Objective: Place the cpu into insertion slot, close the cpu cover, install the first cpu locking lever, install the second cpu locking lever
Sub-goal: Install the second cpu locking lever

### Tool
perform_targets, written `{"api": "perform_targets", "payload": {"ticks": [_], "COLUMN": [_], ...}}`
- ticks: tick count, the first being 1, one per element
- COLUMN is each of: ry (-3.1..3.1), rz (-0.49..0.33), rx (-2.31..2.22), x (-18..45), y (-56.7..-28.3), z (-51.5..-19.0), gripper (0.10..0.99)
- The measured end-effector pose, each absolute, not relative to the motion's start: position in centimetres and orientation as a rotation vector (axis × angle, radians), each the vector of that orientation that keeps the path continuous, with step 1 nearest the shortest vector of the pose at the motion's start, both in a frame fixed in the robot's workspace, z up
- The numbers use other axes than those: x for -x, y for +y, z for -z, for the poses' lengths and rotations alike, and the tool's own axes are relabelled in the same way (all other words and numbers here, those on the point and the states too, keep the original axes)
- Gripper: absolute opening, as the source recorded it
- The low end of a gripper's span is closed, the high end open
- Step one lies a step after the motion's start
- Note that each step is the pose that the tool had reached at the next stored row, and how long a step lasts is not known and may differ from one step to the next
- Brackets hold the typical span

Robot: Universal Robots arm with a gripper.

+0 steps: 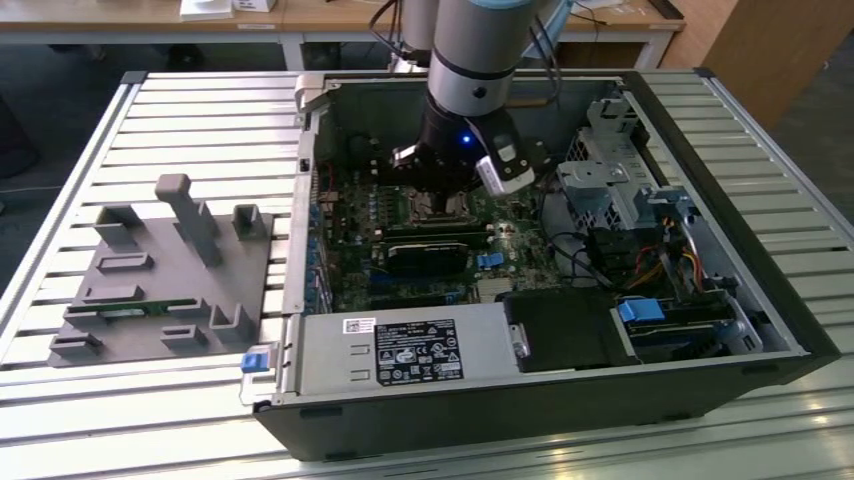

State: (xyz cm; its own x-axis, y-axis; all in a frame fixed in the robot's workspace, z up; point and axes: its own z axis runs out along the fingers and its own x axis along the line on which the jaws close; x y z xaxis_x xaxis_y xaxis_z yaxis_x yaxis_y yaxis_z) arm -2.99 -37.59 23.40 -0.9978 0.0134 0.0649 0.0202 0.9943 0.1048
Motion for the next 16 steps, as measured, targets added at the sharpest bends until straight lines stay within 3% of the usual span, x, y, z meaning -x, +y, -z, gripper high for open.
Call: {"api": "perform_targets", "payload": {"ticks": [6, 10, 16], "ry": [-3.072, -3.068, -3.067], "rz": [0.172, 0.238, 0.242], "rx": [0.025, 0.023, 0.023], "x": [3.33, 3.33, 3.62], "y": [-37.63, -38.03, -38.52], "z": [-22.94, -22.92, -22.89], "gripper": [0.106, 0.106, 0.106]}}
